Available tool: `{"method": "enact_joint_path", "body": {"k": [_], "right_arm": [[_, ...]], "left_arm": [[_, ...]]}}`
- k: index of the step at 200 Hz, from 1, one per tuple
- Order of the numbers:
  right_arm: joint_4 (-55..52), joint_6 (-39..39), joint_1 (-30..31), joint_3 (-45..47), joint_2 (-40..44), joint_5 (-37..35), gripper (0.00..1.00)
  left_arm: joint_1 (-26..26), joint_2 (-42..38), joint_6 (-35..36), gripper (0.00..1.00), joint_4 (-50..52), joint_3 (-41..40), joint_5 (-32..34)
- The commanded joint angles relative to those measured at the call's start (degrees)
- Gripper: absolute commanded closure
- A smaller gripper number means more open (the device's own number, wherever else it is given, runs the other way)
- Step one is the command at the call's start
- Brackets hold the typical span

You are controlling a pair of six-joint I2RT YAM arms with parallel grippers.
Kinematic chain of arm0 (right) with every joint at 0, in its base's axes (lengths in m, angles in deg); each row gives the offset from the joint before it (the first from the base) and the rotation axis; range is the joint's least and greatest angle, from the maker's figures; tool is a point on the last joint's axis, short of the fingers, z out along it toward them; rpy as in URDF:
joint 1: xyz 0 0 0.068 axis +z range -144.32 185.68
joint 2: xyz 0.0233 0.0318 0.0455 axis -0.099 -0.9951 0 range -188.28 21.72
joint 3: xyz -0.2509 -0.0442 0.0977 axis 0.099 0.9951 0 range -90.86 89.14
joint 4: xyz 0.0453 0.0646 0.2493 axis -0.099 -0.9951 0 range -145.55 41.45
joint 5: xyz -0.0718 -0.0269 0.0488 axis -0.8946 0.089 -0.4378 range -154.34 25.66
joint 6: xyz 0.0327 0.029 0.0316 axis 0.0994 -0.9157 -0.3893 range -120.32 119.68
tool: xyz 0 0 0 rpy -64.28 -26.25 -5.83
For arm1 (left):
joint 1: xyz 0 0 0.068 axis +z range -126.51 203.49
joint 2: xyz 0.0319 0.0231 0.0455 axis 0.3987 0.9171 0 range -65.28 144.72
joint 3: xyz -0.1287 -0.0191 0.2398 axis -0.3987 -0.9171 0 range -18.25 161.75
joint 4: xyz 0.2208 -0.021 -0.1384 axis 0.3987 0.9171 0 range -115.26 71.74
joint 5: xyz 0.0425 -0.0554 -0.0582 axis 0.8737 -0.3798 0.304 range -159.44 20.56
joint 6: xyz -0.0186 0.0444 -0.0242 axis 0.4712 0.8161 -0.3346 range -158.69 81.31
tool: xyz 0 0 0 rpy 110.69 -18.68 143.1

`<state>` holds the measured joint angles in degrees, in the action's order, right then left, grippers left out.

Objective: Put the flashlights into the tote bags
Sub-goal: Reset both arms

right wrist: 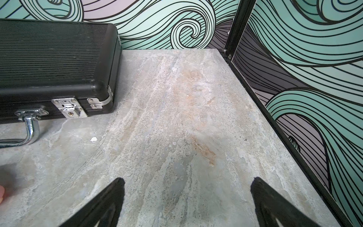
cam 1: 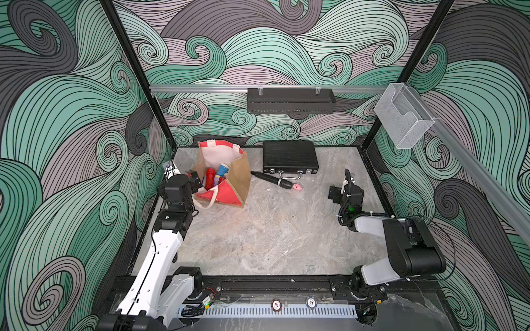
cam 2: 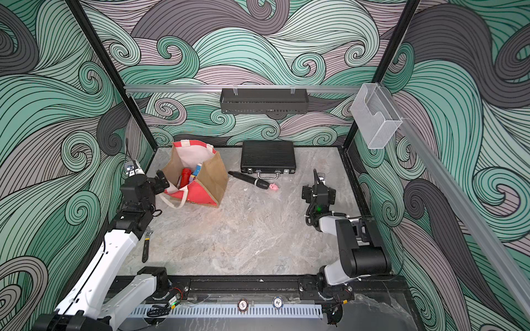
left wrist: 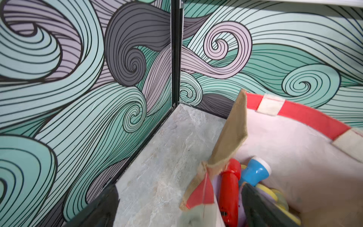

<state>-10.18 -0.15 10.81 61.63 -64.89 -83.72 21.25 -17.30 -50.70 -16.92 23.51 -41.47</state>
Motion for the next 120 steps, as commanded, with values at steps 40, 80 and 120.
{"method": "enact_joint_path", "body": {"k": [40,80,120], "right_arm": [[-0.3,-0.2,-0.4,-1.2,-0.2,0.4,0.01],[-0.3,-0.3,-0.5,-1.1,-0.2,0.4,0.01],[-0.3,-0.4,-0.6,-1.1,-0.2,0.7,0.01]], "left_arm": [[0.2,-15.0,-3.5,0.01,16.4,-6.7,-5.0],[0.2,-13.9,-1.2,0.01,12.0,-11.5,-4.1],[0.3,0.1,-4.5,0.01,-4.5,-17.1,0.8]]}}
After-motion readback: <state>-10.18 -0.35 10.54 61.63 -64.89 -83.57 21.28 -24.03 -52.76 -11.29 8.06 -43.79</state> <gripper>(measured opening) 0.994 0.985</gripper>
